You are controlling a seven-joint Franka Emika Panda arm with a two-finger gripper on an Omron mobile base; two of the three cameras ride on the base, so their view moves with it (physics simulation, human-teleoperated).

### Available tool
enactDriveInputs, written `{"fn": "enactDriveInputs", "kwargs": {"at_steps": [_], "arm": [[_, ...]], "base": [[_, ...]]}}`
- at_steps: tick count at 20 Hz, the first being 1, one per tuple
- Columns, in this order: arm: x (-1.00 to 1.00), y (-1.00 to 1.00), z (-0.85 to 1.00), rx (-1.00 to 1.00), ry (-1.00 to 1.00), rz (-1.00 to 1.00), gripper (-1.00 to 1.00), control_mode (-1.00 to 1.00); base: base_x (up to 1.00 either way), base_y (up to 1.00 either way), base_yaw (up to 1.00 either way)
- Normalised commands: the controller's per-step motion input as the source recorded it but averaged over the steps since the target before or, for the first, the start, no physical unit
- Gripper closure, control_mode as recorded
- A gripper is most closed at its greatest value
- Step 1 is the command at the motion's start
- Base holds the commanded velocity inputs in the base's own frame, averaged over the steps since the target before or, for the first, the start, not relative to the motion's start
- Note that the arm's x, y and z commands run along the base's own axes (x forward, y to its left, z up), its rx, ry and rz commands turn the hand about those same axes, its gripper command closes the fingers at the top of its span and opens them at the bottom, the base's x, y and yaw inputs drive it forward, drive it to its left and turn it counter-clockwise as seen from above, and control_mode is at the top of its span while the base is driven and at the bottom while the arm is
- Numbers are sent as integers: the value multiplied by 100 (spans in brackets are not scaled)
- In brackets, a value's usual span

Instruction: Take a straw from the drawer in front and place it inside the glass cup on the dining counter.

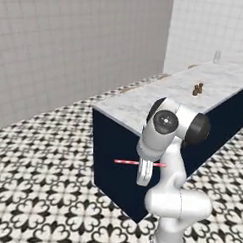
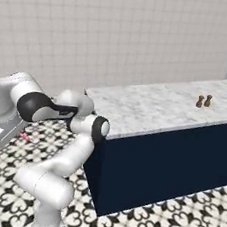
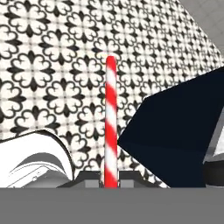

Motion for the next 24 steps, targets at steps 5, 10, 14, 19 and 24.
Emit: {"fn": "enactDriveInputs", "kwargs": {"at_steps": [5, 10, 14, 19, 24], "arm": [[0, 0, 0, 0, 0, 0, 100, 100], [0, 0, 0, 0, 0, 0, 100, 100], [0, 0, 0, 0, 0, 0, 100, 100], [0, 0, 0, 0, 0, 0, 100, 100], [0, 0, 0, 0, 0, 0, 100, 100]], "base": [[30, 80, -55], [0, 99, -52], [0, 100, -47], [0, 100, -50], [0, 100, -48]]}}
